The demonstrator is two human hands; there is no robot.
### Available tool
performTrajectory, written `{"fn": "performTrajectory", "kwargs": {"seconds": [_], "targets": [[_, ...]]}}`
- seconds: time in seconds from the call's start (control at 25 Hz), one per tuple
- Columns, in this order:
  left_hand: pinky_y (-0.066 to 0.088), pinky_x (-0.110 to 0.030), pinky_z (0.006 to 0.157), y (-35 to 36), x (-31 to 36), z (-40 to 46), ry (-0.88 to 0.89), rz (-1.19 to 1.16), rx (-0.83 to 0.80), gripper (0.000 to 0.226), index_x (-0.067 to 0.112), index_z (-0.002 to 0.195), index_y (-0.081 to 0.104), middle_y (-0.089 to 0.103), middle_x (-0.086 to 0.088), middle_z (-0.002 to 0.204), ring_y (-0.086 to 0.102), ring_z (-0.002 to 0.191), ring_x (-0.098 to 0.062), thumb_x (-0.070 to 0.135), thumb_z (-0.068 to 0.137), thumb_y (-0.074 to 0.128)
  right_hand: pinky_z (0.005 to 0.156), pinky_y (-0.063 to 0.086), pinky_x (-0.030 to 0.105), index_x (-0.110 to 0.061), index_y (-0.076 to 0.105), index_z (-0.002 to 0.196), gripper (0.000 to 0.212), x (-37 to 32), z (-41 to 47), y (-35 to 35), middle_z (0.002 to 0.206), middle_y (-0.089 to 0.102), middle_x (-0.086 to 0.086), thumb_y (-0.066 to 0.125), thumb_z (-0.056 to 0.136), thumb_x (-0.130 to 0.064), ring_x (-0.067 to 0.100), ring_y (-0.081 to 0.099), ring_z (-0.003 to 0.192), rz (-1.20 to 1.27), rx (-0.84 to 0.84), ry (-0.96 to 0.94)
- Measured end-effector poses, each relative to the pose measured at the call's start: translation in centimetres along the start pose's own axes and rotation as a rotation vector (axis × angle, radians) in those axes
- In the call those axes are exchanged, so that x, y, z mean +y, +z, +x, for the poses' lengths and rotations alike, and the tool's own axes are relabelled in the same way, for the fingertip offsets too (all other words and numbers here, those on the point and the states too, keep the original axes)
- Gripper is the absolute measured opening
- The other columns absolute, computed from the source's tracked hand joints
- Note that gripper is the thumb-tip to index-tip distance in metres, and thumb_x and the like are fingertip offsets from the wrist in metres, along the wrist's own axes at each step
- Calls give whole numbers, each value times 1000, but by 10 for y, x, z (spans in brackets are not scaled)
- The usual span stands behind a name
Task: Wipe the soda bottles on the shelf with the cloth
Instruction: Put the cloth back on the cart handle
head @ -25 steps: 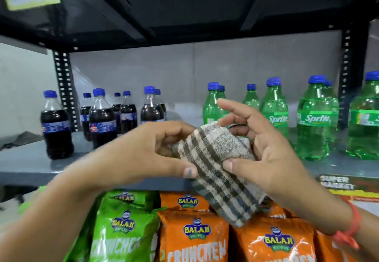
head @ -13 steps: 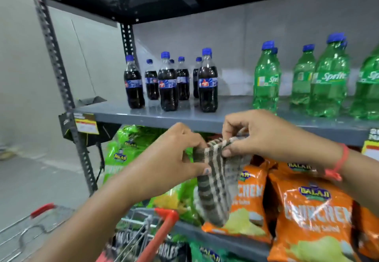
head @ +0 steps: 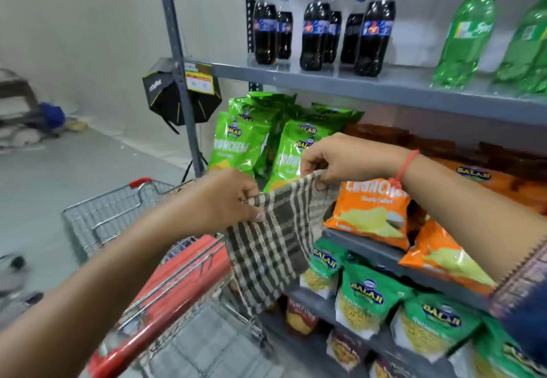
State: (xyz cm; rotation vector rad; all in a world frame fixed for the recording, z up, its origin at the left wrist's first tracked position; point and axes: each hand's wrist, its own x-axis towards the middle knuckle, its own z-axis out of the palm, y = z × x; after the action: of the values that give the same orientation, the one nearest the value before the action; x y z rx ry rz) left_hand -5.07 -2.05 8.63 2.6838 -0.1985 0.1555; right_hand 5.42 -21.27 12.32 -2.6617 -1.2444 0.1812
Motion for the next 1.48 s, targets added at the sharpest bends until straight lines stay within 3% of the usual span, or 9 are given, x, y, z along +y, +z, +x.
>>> {"fn": "performTrajectory", "kwargs": {"seconds": [0.28,0.4,0.52,0.72,0.84,0.96,1.16,1.28,1.48], "targets": [[24,-16,41,51,-62,-26,-253,71,-77,27,14,59,43,39,1,56,32,49,-10,13,80,59,50,48,24,-1,65,88,25,-17,77,79,82,72,19,50,76,16,30,67,64,-24,-257,8],[32,-24,49,68,-93,-28,-398,5,-36,19,11,64,50,46,2,59,38,52,-10,10,81,59,41,37,18,-7,67,81,26,-26,101,108,73,60,3,52,77,14,18,51,57,-104,-184,-44],[42,-29,59,77,-117,-23,-494,-39,-5,9,3,74,59,52,-3,66,45,59,-17,9,81,59,54,40,25,-19,57,64,34,-29,120,132,71,55,2,48,77,12,25,54,75,-125,-109,-68],[48,-30,57,95,-136,-16,-563,-25,2,23,13,62,52,56,-3,66,49,60,-16,1,81,54,67,50,40,-13,60,94,26,-20,133,165,98,64,17,47,82,5,35,61,89,-211,-15,-79],[56,-42,78,102,-141,-17,-552,20,-33,9,5,83,62,66,-13,86,59,75,-22,3,82,53,71,47,40,-10,58,100,22,-20,126,177,101,62,12,50,84,2,32,56,97,-300,124,-133],[54,-37,82,108,-132,-24,-457,168,31,29,16,108,59,63,-4,106,60,94,-21,29,81,61,74,45,40,-7,58,102,20,-24,114,179,102,59,11,51,84,0,31,54,93,-327,269,-224],[52,-28,62,120,-110,-29,-411,215,-286,29,17,85,55,59,4,74,58,68,-14,45,78,58,98,46,46,-16,54,123,45,-15,92,171,122,60,8,64,80,-18,27,52,115,-243,-229,-194],[53,-35,70,128,-115,-26,-435,242,-306,24,12,93,54,60,-3,83,63,84,-24,31,79,56,95,48,44,-15,53,122,43,-15,93,181,123,61,7,60,81,-5,26,52,115,-264,-190,-170],[53,-33,60,137,-120,-26,-464,145,-312,21,14,85,54,63,-3,78,63,70,-23,29,71,54,80,54,41,-5,61,102,20,-21,111,184,104,67,13,50,86,0,31,61,96,-386,-299,-140]]}}
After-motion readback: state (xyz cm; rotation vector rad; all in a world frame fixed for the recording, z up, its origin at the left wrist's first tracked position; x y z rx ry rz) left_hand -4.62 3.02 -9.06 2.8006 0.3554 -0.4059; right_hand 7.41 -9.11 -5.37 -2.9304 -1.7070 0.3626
